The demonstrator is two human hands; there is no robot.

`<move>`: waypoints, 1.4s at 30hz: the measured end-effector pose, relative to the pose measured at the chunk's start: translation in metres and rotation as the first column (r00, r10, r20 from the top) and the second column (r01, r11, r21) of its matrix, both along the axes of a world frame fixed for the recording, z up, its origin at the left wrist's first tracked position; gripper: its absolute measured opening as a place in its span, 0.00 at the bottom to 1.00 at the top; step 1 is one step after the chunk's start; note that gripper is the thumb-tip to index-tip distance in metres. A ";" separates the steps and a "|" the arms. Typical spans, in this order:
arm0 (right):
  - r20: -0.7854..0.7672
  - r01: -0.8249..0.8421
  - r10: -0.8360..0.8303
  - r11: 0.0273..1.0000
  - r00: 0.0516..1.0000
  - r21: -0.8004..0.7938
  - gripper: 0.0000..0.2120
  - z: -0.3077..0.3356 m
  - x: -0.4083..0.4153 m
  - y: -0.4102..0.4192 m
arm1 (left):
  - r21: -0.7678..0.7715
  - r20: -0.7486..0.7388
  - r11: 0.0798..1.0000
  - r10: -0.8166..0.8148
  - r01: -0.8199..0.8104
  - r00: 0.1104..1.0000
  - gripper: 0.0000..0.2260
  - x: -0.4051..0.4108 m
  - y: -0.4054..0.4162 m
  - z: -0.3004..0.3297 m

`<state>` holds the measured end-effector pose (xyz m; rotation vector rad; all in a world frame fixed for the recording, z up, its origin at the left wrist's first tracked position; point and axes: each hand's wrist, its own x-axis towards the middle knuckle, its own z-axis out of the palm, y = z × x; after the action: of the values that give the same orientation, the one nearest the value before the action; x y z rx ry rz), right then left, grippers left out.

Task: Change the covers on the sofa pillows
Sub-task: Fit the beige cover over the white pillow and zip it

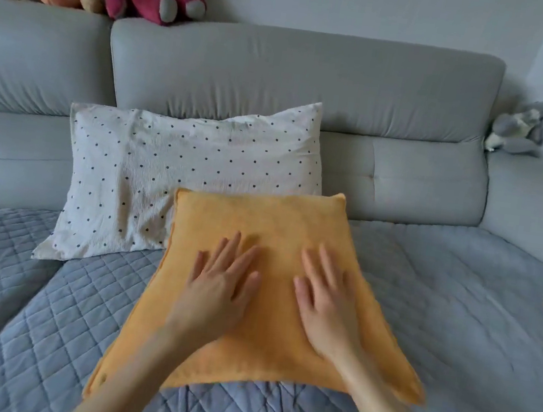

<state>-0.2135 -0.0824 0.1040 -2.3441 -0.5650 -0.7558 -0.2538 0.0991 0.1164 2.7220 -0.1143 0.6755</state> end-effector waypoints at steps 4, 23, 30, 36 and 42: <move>-0.341 -0.120 0.008 0.944 0.940 -0.307 0.42 -0.022 0.009 -0.013 | -0.261 0.315 0.964 0.132 -0.048 0.940 0.25 -0.018 0.026 0.026; -0.671 0.053 0.087 0.981 0.736 0.185 0.32 0.009 0.034 -0.073 | -0.762 -0.463 0.478 0.071 -0.437 0.884 0.26 -0.003 0.076 0.006; -0.805 0.057 0.357 0.900 0.474 0.433 0.48 0.032 0.057 -0.067 | -0.805 -0.467 0.410 0.006 -0.428 0.884 0.20 0.002 0.053 0.027; -0.653 0.114 0.373 0.809 0.659 0.577 0.30 0.045 0.079 -0.138 | -0.803 -0.321 0.560 -0.122 -0.202 0.939 0.28 0.030 -0.005 0.062; -0.454 0.190 0.211 0.701 0.866 0.688 0.13 0.045 0.124 -0.232 | -0.725 -0.249 0.682 -0.394 0.099 0.885 0.52 0.104 -0.090 0.052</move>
<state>-0.0890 -0.3144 0.1492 -1.6657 -0.0116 -0.2344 -0.1493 0.0093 0.1684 1.9789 -0.1090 0.0396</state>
